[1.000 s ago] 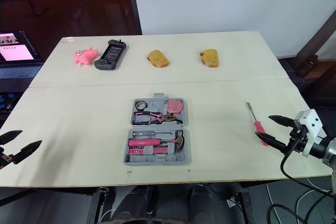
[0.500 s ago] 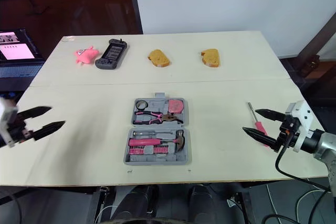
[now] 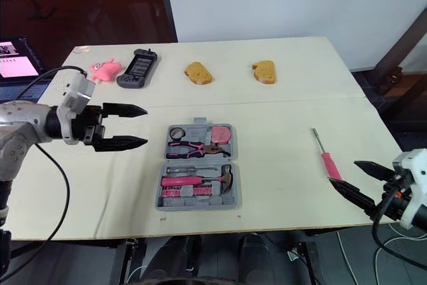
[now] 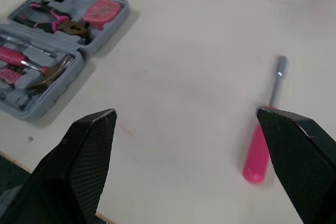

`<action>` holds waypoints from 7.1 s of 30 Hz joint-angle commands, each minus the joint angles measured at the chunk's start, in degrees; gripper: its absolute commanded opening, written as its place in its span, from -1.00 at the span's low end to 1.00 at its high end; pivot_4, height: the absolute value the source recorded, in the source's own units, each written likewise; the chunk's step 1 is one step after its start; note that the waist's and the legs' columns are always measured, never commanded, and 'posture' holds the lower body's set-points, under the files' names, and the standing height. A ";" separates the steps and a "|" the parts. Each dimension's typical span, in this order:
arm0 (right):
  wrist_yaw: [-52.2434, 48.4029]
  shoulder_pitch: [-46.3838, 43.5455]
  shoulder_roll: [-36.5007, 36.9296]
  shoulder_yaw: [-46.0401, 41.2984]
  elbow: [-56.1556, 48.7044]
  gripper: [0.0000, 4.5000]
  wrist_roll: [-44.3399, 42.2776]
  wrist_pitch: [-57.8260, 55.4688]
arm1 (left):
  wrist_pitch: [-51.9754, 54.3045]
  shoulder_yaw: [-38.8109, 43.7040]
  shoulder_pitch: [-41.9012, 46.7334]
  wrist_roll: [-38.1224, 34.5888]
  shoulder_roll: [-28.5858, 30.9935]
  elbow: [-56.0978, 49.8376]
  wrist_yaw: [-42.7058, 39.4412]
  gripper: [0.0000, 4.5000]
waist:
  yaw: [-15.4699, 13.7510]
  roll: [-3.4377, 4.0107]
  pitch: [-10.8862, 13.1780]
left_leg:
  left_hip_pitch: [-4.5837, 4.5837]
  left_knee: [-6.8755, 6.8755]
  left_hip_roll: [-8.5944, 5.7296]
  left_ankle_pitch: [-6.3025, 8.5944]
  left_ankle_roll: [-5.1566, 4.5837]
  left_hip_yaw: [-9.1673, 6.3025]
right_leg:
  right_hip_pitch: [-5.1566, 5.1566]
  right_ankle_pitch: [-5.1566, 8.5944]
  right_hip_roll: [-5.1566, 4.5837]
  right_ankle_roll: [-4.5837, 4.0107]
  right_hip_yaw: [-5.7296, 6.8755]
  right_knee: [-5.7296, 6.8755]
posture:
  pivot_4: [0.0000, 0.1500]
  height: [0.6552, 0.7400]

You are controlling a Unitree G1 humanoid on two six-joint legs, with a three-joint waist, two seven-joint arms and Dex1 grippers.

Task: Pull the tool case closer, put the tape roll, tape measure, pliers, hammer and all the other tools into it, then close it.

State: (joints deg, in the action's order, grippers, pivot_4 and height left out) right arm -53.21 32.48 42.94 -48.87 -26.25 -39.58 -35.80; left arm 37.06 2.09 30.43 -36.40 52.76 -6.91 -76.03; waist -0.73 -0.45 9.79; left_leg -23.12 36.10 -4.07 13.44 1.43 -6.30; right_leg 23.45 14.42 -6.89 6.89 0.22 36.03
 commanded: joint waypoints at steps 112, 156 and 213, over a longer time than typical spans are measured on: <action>42.25 -64.05 -5.03 35.48 15.19 0.99 -0.29 -56.70 | -11.56 17.18 -31.87 2.71 0.08 -24.52 17.50 1.00 | 1.55 0.20 0.75 | -0.21 0.08 -0.03 -0.04 0.00 0.06 | 0.29 -0.20 0.05 0.10 -0.05 0.07 | 1.00 1.00; -5.59 -87.31 6.66 94.10 54.60 0.99 88.36 97.73 | -18.61 23.95 -48.27 3.55 -5.16 -30.12 18.80 1.00 | 1.75 -0.01 0.99 | -0.21 0.00 -0.02 -0.18 0.27 0.22 | 0.50 -0.29 0.14 0.02 -0.15 0.16 | 1.00 1.00; -3.17 -75.40 -5.31 76.30 26.97 -0.86 47.05 -54.65 | -8.58 19.92 -38.79 -1.06 -3.83 -36.23 26.27 1.00 | 1.61 -0.07 0.98 | -0.31 0.02 -0.02 -0.18 0.27 0.09 | 0.61 -0.35 0.10 -0.02 -0.08 0.19 | 1.00 1.00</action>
State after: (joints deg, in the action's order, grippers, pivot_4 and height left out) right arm -59.32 -41.76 38.05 28.83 0.03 8.44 -91.40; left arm 28.40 19.92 -8.48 -36.07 48.36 -41.18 -49.97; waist 0.88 -0.52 10.78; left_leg -23.42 36.14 -4.10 13.26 1.70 -6.21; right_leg 24.05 14.07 -6.78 6.85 0.14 36.22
